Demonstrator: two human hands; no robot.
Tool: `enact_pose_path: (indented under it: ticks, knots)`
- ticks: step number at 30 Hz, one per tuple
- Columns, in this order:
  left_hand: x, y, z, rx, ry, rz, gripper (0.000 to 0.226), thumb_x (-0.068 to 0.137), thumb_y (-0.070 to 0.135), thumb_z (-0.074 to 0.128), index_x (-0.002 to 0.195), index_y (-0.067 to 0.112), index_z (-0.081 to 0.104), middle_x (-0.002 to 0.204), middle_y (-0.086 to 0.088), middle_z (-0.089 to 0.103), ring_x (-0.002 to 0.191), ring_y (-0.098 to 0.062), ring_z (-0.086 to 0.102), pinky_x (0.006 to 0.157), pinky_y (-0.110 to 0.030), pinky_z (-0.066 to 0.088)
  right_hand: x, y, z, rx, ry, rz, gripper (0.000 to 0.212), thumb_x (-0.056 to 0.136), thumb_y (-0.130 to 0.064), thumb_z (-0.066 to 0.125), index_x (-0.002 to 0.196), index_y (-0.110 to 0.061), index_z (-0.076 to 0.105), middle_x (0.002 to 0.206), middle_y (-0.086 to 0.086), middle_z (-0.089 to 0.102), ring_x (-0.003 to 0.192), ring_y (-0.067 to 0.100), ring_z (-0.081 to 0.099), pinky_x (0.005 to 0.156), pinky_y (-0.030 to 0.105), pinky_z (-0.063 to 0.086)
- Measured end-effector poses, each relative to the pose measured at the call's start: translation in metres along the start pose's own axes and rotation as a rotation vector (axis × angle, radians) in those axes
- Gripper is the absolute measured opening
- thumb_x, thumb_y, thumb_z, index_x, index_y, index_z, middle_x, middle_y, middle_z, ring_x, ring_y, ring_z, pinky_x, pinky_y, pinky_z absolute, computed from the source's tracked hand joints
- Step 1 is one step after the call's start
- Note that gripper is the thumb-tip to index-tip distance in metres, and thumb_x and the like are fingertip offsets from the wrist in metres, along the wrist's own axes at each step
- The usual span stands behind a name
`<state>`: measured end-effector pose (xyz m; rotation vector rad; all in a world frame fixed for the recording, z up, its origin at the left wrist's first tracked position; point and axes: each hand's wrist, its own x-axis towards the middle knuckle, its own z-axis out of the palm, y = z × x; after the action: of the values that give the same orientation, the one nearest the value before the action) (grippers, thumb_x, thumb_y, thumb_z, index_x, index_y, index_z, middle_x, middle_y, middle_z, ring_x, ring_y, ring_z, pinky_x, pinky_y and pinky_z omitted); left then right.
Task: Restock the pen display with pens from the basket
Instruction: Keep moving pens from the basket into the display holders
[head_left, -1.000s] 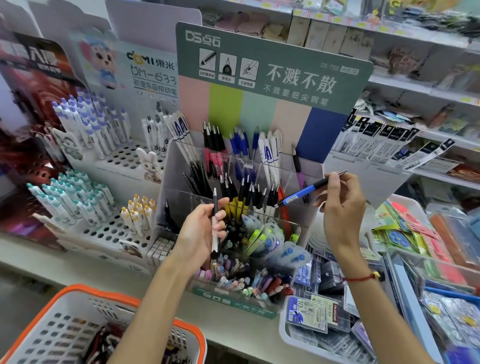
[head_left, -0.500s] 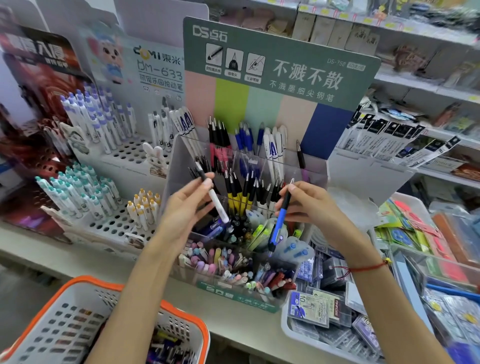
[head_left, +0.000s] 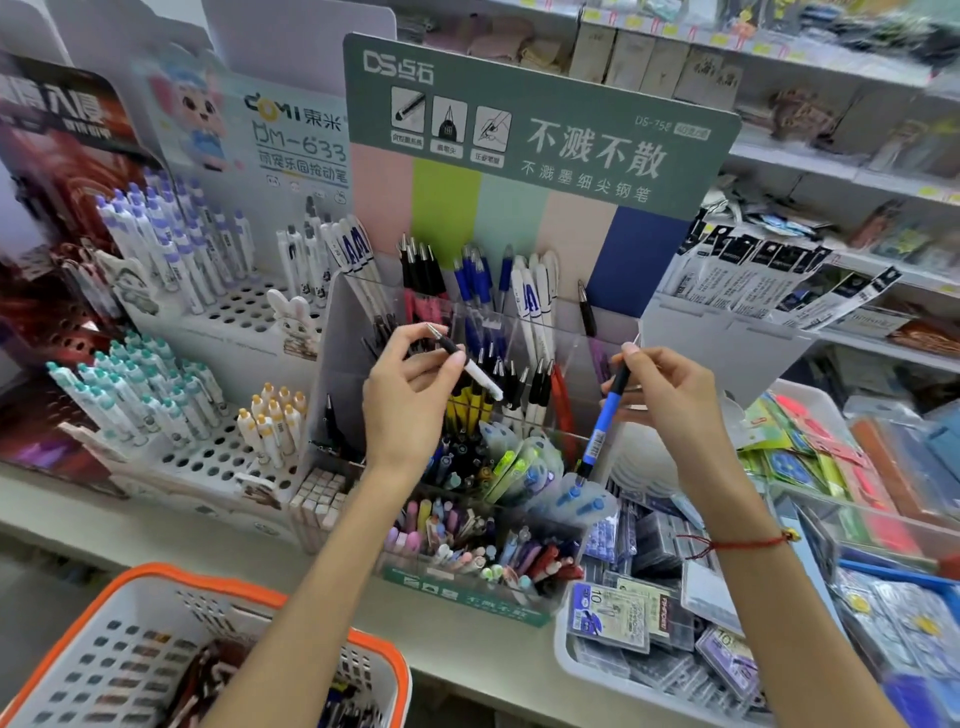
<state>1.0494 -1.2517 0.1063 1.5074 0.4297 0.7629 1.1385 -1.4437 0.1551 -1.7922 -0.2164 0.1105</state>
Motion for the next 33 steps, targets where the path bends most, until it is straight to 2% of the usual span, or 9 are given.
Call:
enact_pose_path:
  ticks: [2, 6, 11, 14, 19, 22, 26, 29, 33]
  knots:
    - [0.003, -0.003, 0.009, 0.040, -0.015, 0.004, 0.021, 0.089, 0.019, 0.071, 0.100, 0.031, 0.059, 0.093, 0.003, 0.073, 0.087, -0.005, 0.070, 0.086, -0.034, 0.058, 0.000, 0.002, -0.003, 0.009, 0.016, -0.002, 0.022, 0.099, -0.025, 0.054, 0.084, -0.014, 0.065, 0.074, 0.007, 0.068, 0.059, 0.010, 0.065, 0.057, 0.020, 0.054]
    - [0.004, -0.005, 0.027, 0.151, -0.066, 0.053, 0.019, 0.088, 0.020, 0.072, 0.102, 0.025, 0.060, 0.092, 0.006, 0.072, 0.079, 0.005, 0.068, 0.078, -0.016, 0.056, 0.001, 0.008, -0.009, 0.009, 0.044, -0.002, 0.022, 0.099, -0.025, 0.054, 0.083, -0.014, 0.065, 0.072, 0.007, 0.068, 0.057, 0.009, 0.064, 0.055, 0.018, 0.053]
    - [0.007, -0.010, 0.042, 0.620, -0.212, 0.233, 0.023, 0.084, 0.035, 0.074, 0.102, 0.026, 0.063, 0.090, 0.016, 0.069, 0.083, -0.001, 0.066, 0.075, -0.023, 0.053, 0.002, 0.010, -0.013, 0.003, 0.045, -0.002, 0.022, 0.099, -0.025, 0.054, 0.083, -0.014, 0.065, 0.073, 0.006, 0.068, 0.055, 0.006, 0.064, 0.054, 0.017, 0.053]
    - [0.011, -0.013, 0.043, 0.804, -0.227, 0.246, 0.025, 0.083, 0.041, 0.074, 0.103, 0.031, 0.063, 0.093, 0.016, 0.069, 0.082, -0.003, 0.062, 0.071, -0.026, 0.050, 0.004, 0.011, -0.012, 0.005, 0.052, -0.003, 0.022, 0.099, -0.025, 0.055, 0.083, -0.014, 0.065, 0.070, 0.004, 0.068, 0.054, 0.005, 0.063, 0.053, 0.016, 0.052]
    - [0.013, -0.017, 0.048, 0.873, -0.221, 0.378, 0.041, 0.082, 0.039, 0.074, 0.115, 0.030, 0.052, 0.084, 0.012, 0.071, 0.074, -0.008, 0.067, 0.065, -0.029, 0.053, 0.006, 0.011, -0.011, 0.011, 0.068, -0.007, 0.022, 0.098, -0.025, 0.055, 0.082, -0.014, 0.066, 0.068, 0.002, 0.067, 0.055, 0.005, 0.063, 0.053, 0.016, 0.052]
    - [0.010, -0.023, 0.051, 0.954, -0.240, 0.555, 0.035, 0.084, 0.039, 0.073, 0.113, 0.026, 0.058, 0.076, 0.008, 0.071, 0.068, -0.013, 0.068, 0.056, -0.028, 0.050, 0.009, 0.013, -0.010, 0.011, 0.084, -0.019, 0.022, 0.098, -0.025, 0.055, 0.082, -0.015, 0.066, 0.070, 0.002, 0.068, 0.056, 0.004, 0.063, 0.053, 0.016, 0.052]
    - [0.011, -0.027, 0.052, 0.897, -0.213, 0.708, 0.016, 0.087, 0.032, 0.070, 0.099, 0.021, 0.069, 0.074, 0.008, 0.072, 0.059, -0.014, 0.068, 0.046, -0.032, 0.053, 0.012, 0.015, -0.008, 0.020, 0.113, -0.024, 0.021, 0.098, -0.025, 0.056, 0.084, -0.013, 0.066, 0.074, 0.005, 0.068, 0.056, 0.005, 0.063, 0.052, 0.016, 0.051]
    - [0.016, -0.023, 0.051, 0.839, -0.156, 0.680, 0.013, 0.089, 0.035, 0.066, 0.087, 0.023, 0.072, 0.071, 0.010, 0.070, 0.060, -0.010, 0.066, 0.048, -0.027, 0.050, 0.013, 0.015, -0.007, 0.026, 0.146, -0.039, 0.021, 0.098, -0.025, 0.056, 0.084, -0.014, 0.065, 0.075, 0.005, 0.068, 0.057, 0.006, 0.063, 0.052, 0.016, 0.050]
    - [0.017, -0.013, 0.051, 0.901, -0.233, 0.558, 0.016, 0.094, 0.038, 0.061, 0.095, 0.025, 0.071, 0.078, 0.009, 0.072, 0.073, -0.014, 0.068, 0.061, -0.032, 0.053, 0.015, 0.016, -0.008, 0.040, 0.200, -0.059, 0.021, 0.099, -0.024, 0.054, 0.086, -0.013, 0.065, 0.078, 0.006, 0.068, 0.058, 0.005, 0.065, 0.052, 0.015, 0.050]
